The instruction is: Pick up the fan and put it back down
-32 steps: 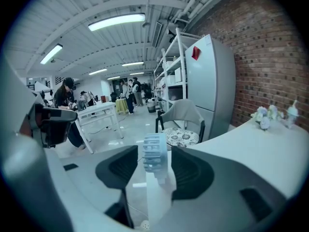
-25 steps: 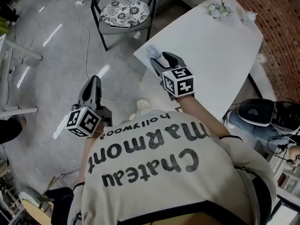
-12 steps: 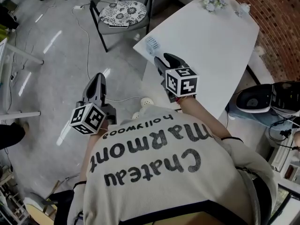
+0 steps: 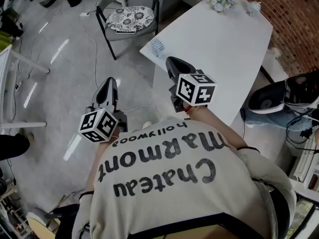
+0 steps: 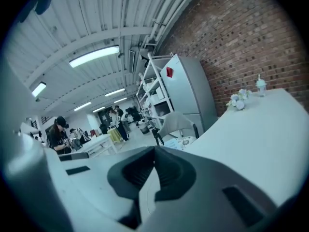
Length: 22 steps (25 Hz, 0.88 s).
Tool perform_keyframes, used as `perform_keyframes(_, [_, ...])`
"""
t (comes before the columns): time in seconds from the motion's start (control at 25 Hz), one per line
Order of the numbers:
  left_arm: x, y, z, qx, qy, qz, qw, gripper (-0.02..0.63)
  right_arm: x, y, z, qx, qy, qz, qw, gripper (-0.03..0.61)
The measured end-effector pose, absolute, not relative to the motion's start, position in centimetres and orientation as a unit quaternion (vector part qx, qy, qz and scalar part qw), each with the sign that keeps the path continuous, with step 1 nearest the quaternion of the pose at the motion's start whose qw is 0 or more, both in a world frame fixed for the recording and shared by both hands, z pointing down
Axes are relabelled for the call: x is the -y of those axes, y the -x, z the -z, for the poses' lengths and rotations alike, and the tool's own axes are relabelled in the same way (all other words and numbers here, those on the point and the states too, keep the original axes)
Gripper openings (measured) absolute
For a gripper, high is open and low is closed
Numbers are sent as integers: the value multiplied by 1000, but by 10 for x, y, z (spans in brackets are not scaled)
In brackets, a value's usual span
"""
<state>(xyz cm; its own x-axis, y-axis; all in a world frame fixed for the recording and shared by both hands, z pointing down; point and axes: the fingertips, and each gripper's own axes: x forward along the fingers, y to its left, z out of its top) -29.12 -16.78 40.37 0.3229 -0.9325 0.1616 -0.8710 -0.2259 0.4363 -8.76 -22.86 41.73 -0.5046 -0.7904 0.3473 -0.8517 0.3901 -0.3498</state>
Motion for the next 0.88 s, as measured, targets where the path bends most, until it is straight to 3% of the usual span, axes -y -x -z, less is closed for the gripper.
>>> perform_keyframes(0.32, [135, 260, -376, 607, -769, 80, 184, 2, 203, 67, -378, 861, -451, -234, -27, 3])
perform_keyframes(0.88, [24, 159, -369, 627, -751, 87, 188, 0, 96, -7, -377, 888, -407, -211, 36, 3])
